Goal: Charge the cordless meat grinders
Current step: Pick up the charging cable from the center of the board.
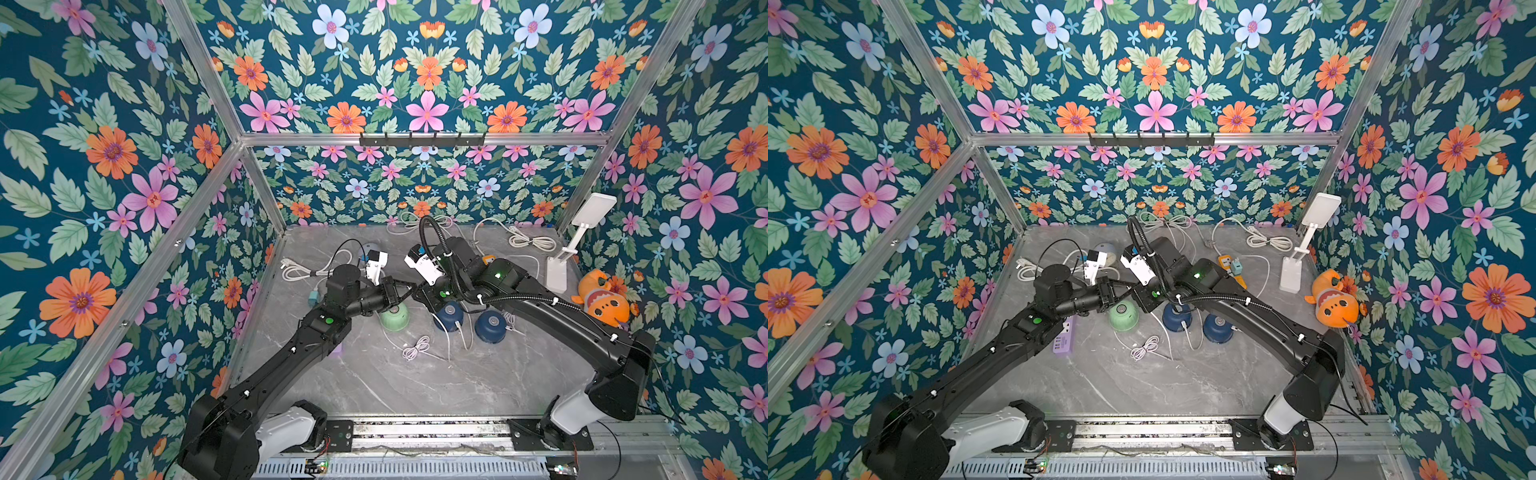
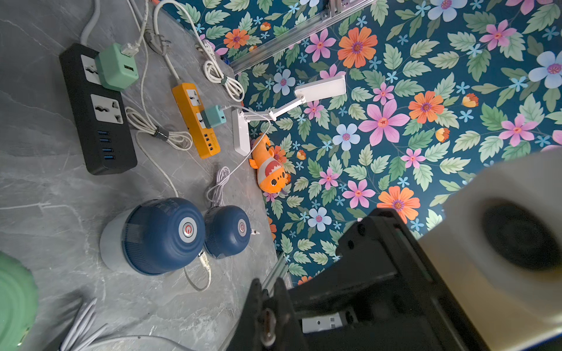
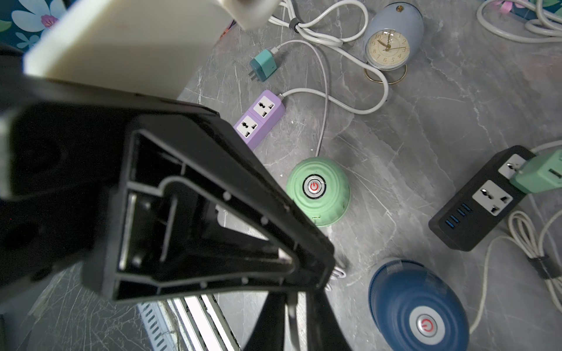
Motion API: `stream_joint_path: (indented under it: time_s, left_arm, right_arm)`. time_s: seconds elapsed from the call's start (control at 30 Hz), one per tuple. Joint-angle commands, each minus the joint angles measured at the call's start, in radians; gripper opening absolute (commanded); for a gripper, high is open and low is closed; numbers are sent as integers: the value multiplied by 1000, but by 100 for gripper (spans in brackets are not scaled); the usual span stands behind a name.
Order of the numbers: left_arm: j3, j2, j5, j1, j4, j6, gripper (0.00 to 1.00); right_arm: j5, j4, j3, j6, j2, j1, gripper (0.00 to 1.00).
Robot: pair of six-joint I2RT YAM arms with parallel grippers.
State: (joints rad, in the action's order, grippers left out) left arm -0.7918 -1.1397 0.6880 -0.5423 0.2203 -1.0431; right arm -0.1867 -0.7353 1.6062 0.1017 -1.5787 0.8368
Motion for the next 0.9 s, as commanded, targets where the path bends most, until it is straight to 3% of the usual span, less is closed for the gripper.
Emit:
stream_joint_path:
  time_s: [0.0,0.2,0.23,0.4,0.47,0.63,0.87]
  left_arm:
    - [3,9,12,-2,55,-17,0]
    - [14,10,4,-4,69,-34,0]
    - [15,11,0,-4,70,-34,7]
    - [9,54,-99,6,-22,23,77]
    - [-1,81,-160,20,-96,92,89]
    - [92,162,-378,27,-190,352,89]
    - [488,311,-559,3,106,515,87]
  right_arm:
    - [16,12,2,-14,-1,2,14]
    - [24,23,3,-8,0,2,0]
    - [25,24,2,-7,0,2,0]
    - [39,30,-22,-3,8,2,0]
    - [48,33,-43,-5,18,1,0]
    - [3,64,-105,17,22,-41,0]
    - [-134,138,-158,91,-42,-145,0]
